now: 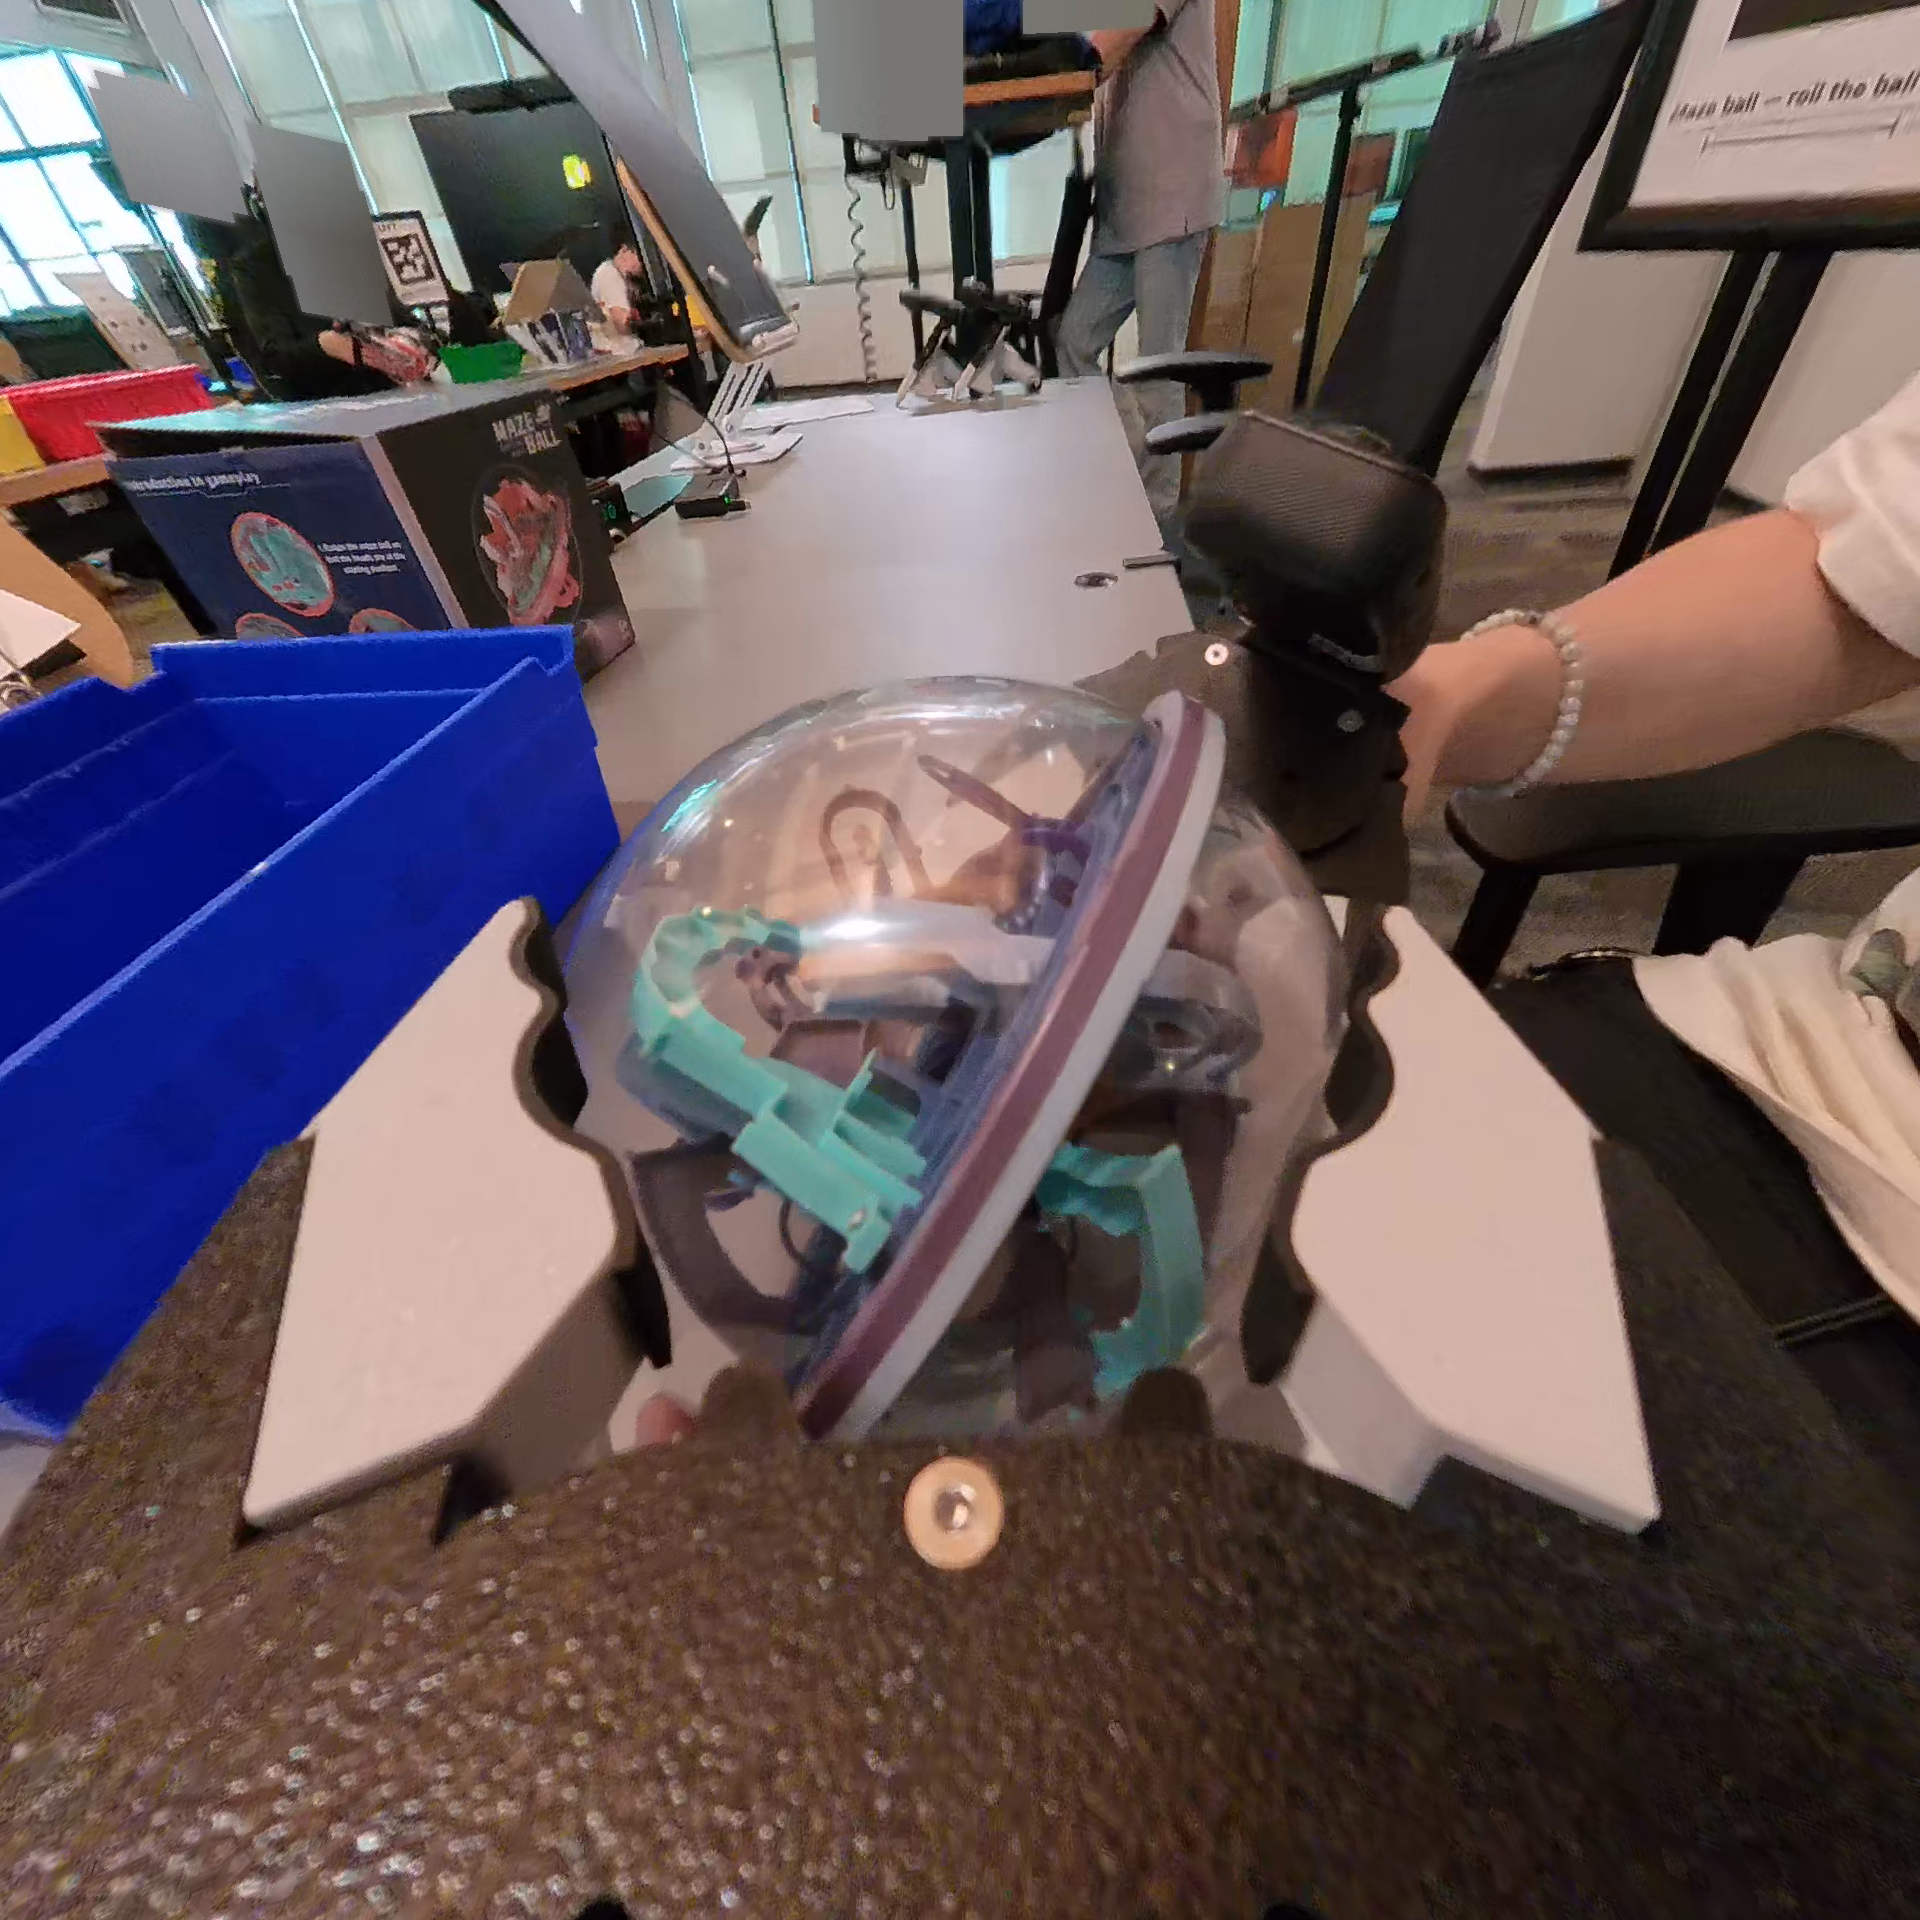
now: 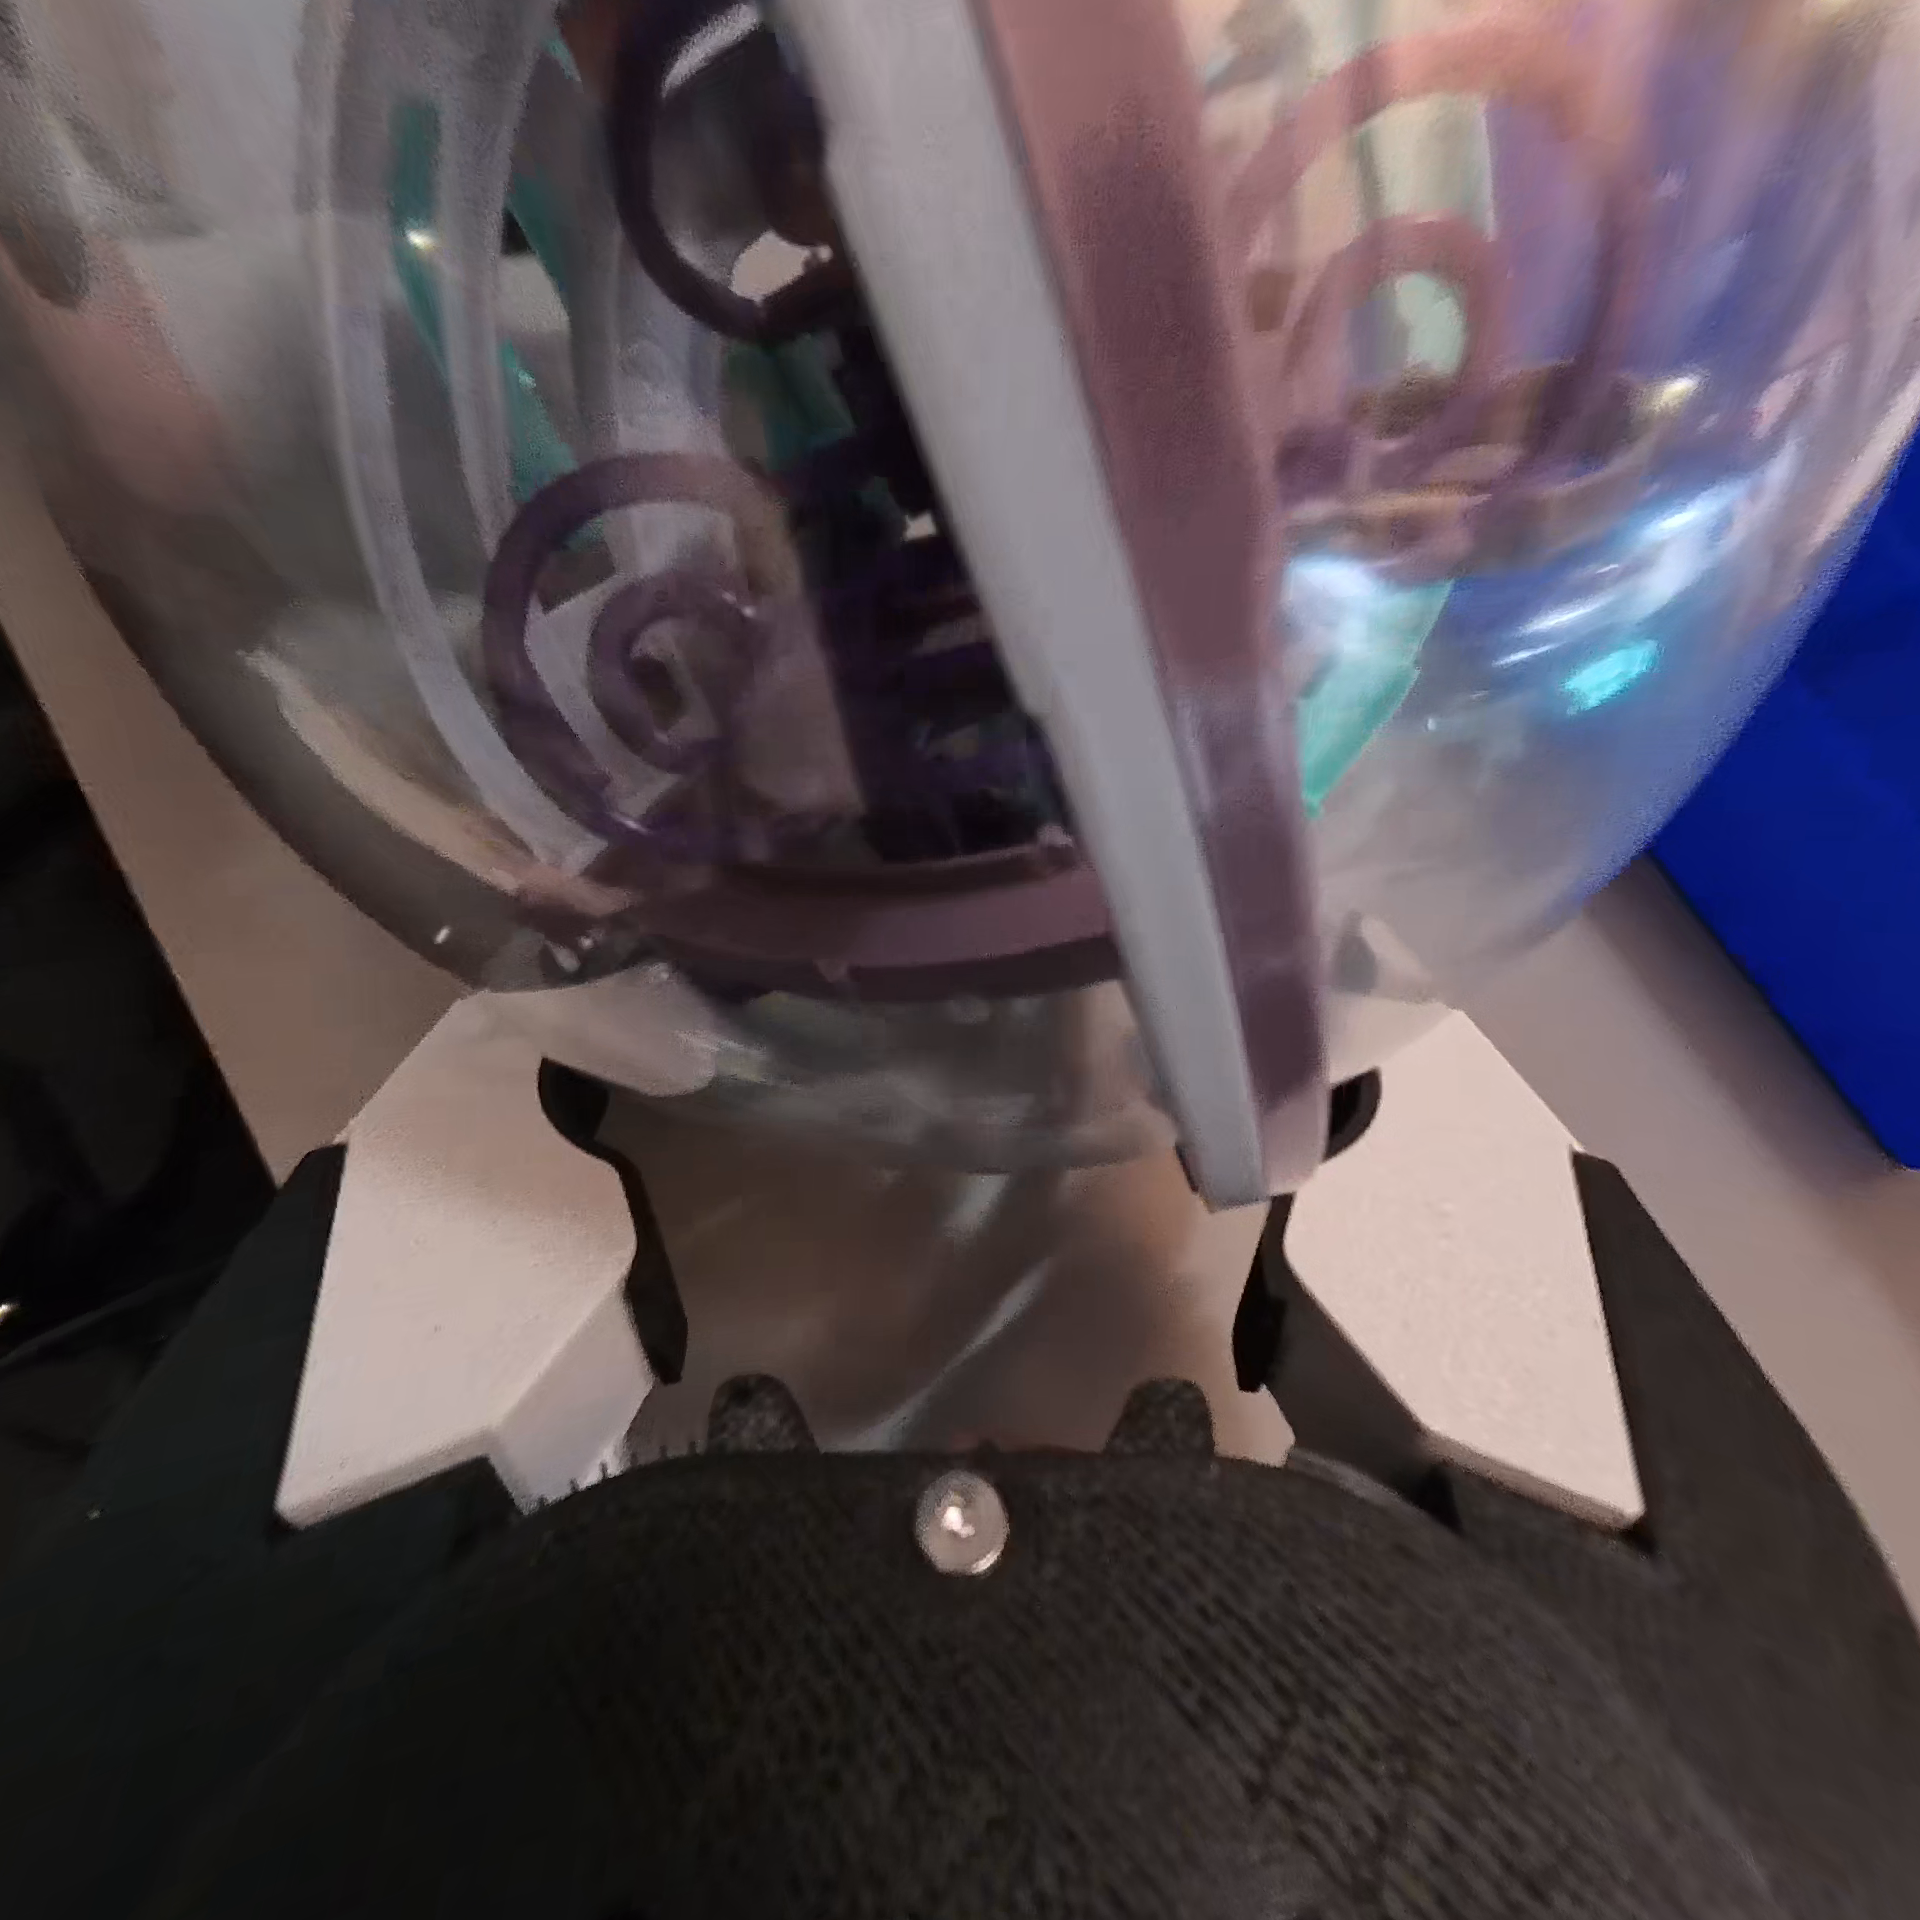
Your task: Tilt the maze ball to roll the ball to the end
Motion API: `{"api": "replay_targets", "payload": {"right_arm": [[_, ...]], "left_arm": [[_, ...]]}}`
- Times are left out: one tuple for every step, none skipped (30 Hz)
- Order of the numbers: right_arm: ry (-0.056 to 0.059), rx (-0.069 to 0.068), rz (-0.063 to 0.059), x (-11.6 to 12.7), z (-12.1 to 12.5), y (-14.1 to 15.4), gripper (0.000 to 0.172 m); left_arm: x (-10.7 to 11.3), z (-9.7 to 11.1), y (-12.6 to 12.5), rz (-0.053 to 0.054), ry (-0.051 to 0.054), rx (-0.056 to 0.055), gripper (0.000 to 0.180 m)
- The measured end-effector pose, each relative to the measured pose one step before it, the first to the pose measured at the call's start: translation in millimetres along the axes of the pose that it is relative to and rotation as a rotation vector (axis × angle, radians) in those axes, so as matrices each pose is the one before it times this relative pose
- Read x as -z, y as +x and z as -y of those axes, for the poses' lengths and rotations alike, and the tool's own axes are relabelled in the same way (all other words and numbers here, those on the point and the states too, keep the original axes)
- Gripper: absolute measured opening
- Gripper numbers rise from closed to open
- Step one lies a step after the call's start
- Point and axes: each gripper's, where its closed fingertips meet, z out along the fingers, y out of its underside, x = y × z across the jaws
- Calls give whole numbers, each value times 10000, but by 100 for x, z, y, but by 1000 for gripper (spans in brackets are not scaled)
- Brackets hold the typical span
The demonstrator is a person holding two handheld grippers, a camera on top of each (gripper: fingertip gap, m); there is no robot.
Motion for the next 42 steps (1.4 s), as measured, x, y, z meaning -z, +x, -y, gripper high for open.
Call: {"api": "replay_targets", "payload": {"right_arm": [[-1, -7, 96, 91, -64, -156, 138], [26, 23, 73, 77, -33, -136, 138], [9, 54, 54, 86, -21, -111, 138], [-12, 74, 43, 90, -9, -103, 138], [-25, 90, 33, 94, 1, -71, 138], [-6, 130, 11, 67, 26, -14, 138], [-9, 135, 7, 64, 48, 13, 137], [-46, 113, 15, 48, 13, 30, 137], [-37, 131, -18, 26, 41, 84, 137], [-36, 196, -45, 64, 51, 142, 137], [-62, 243, -44, 92, 34, 152, 137], [-89, 284, -36, 154, 3, 179, 137], [-98, 324, -25, 164, -17, 180, 137], [-110, 362, -4, 218, -57, 186, 138], [-145, 369, 41, 248, -125, 157, 140], [-195, 365, 92, 305, -234, 114, 139], [-216, 391, 132, 363, -295, 78, 139], [-176, 388, 71, 426, -231, 162, 139], [-94, 370, 10, 458, -78, 260, 139], [-99, 326, 57, 494, -66, 214, 139], [-75, 278, 25, 519, 14, 271, 138], [55, 227, -145, 518, 245, 519, 137], [202, 181, -154, 469, 496, 493, 135], [356, 138, -18, 325, 750, 208, 135], [371, 38, 42, 109, 768, 42, 139], [201, 23, 64, -127, 449, -10, 145], [45, 120, -45, -244, 115, 124, 148], [-13, 256, -173, -248, -39, 277, 149], [-25, 247, -213, -256, -97, 332, 147], [19, 112, -171, -271, -48, 262, 147], [106, -15, -48, -262, 59, 82, 148], [170, -84, -4, -199, 172, 59, 150], [170, -45, 14, -112, 182, 22, 151], [112, 12, 0, -44, 147, -14, 153], [32, -10, -27, -17, 80, -19, 153], [24, -26, -33, -4, 89, -30, 153], [61, -24, -18, 48, 118, -67, 153], [84, -20, -13, 67, 119, -90, 153], [72, -33, -24, 70, 82, -76, 153], [49, -52, -40, 73, 10, -52, 153], [32, -52, -56, 68, -60, -22, 153], [30, -70, -61, 63, -98, -5, 153]], "left_arm": [[-69, 3, 210, 95, -134, -100, 143], [-26, 2, 184, 87, -73, -35, 143], [9, -12, 168, 88, -18, -50, 143], [20, -53, 172, 82, 12, -88, 144], [51, -49, 156, 67, 44, -85, 145], [82, -10, 90, 52, 89, -21, 145], [93, -5, 33, 25, 102, -4, 145], [96, 9, -3, -3, 110, -19, 145], [89, -9, -67, -8, 67, 48, 145], [47, -9, -137, -1, 33, 110, 145], [8, 0, -156, 10, 4, 122, 145], [-6, 20, -133, 0, -1, 86, 144], [-21, 48, -72, -25, 5, 23, 144], [-50, 30, -58, -35, -13, -16, 143], [-94, 3, -38, -33, -48, -23, 144], [-126, 3, -16, -49, -59, -22, 144], [-154, 18, -7, -62, -73, -10, 143], [-178, 19, -20, -54, -83, 2, 144], [-176, 29, -68, -32, -90, 32, 143], [-180, 44, -70, -27, -89, 51, 143], [-176, 41, -76, -20, -86, 45, 143], [-161, 8, -54, -21, -99, 0, 143], [-164, 8, -35, -2, -81, -38, 143], [-170, 20, -53, 14, -57, -14, 143], [-139, 7, -46, 17, -48, -3, 143], [-111, 26, -33, 9, -21, 7, 143], [-59, 4, -33, 13, -5, 10, 143], [-33, -4, -79, 32, 12, 39, 143], [-7, 40, -71, 25, 68, 53, 143], [19, 56, -77, 29, 127, 99, 142], [59, 90, -133, 37, 168, 159, 141], [110, 123, -129, 16, 213, 228, 140], [138, 164, -97, -39, 246, 262, 139], [160, 62, -143, -19, 159, 259, 139], [142, 54, -90, -47, 149, 243, 139], [109, 107, -18, -66, 173, 197, 140], [106, 96, 59, -95, 162, 151, 141], [53, 91, 108, -111, 133, 115, 142], [38, 88, 105, -91, 117, 87, 143], [13, 93, 89, -74, 114, 56, 143], [15, 133, 92, -61, 131, 22, 143], [34, 218, 94, -48, 186, 6, 143]]}}
